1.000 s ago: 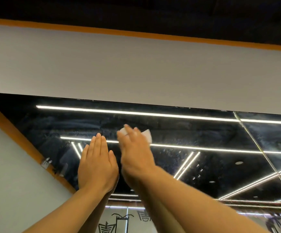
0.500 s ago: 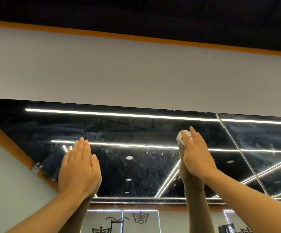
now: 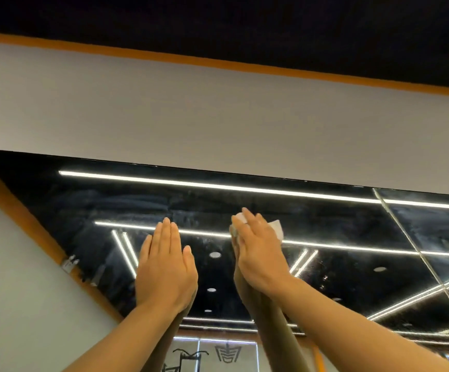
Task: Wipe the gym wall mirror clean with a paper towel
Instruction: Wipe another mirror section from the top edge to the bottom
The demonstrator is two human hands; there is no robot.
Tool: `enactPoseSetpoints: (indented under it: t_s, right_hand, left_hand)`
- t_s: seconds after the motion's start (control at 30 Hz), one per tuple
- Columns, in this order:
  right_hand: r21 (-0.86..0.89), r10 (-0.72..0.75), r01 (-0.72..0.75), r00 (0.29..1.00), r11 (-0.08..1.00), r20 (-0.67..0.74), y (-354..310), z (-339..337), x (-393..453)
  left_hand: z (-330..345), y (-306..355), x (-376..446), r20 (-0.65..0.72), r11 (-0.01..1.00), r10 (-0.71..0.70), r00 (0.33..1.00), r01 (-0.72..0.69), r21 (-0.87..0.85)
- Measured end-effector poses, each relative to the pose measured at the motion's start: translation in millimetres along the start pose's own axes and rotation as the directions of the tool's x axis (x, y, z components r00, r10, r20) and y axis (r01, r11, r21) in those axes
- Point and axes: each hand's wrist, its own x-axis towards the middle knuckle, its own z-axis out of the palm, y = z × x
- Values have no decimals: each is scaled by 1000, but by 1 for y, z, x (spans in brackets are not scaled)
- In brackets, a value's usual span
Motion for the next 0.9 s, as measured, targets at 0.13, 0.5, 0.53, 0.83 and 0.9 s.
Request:
enactPoseSetpoints:
  t_s: [0.13,0.5,0.53,0.83,0.9]
  right_hand:
    - [37,-259,256,958,966,120,-55,29,4]
    - [-127,-88,102,990,987,110,45,-25,-13]
    - [-145,-30,42,996,989,82,64,-35,-21]
    - [71,66,-63,997,996,-34,106,-58,-57]
    - [118,-11,14,1000,993,-24,85,-42,-51]
  left_hand:
    - [1,-3,2,7,998,24,1000,-25,55]
    - [1,-7,2,40,996,51,998,-54,68]
    - [1,-7,3,42,996,55,998,-57,70]
    - [4,-5,2,21,983,185,983,-185,5]
    - [7,-3,1,49,947,320,946,-320,-27]
